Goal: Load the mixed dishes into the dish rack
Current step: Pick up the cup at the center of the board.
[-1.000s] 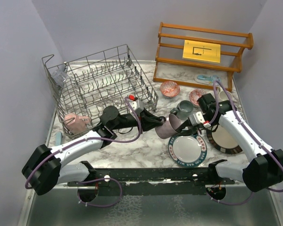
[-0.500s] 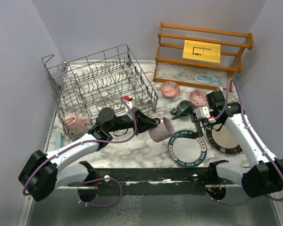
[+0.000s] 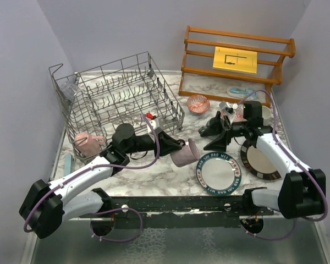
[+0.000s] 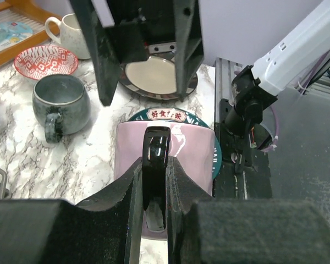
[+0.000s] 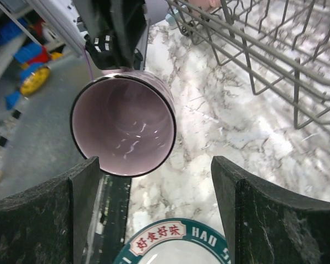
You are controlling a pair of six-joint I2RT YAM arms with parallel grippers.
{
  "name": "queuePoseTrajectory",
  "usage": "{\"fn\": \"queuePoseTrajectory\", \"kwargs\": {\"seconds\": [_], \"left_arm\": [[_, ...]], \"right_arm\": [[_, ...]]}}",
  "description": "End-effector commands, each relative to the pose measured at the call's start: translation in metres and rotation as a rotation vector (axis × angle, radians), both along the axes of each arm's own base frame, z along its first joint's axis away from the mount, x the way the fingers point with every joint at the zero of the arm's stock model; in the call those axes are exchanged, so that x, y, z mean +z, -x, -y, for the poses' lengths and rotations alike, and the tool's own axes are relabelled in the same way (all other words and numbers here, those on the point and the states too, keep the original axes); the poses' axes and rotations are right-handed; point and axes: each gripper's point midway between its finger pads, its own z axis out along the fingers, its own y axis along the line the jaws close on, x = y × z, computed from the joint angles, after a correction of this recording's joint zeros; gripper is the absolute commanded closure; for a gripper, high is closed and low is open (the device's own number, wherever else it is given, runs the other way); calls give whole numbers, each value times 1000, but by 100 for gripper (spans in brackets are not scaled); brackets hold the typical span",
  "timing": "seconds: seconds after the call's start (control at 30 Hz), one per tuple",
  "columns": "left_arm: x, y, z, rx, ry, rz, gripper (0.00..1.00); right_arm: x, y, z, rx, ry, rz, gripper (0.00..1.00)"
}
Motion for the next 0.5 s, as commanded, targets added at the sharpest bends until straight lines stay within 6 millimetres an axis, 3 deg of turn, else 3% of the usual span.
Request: {"fn": "queuePoseTrajectory", "kwargs": {"seconds": [0.0,0.17,0.47], "left_arm": [[45,0,2,-40,55,168,100],[52,-4,8,-75,30,229,100],[58,-15,19,-100,-7,267,100]], "right_arm": [[-7,-15,-3,-29,18,-179,19],[-23,-18,-8,-27,43,-315,19],[-19,-8,-21,12,49,-503,24]]}}
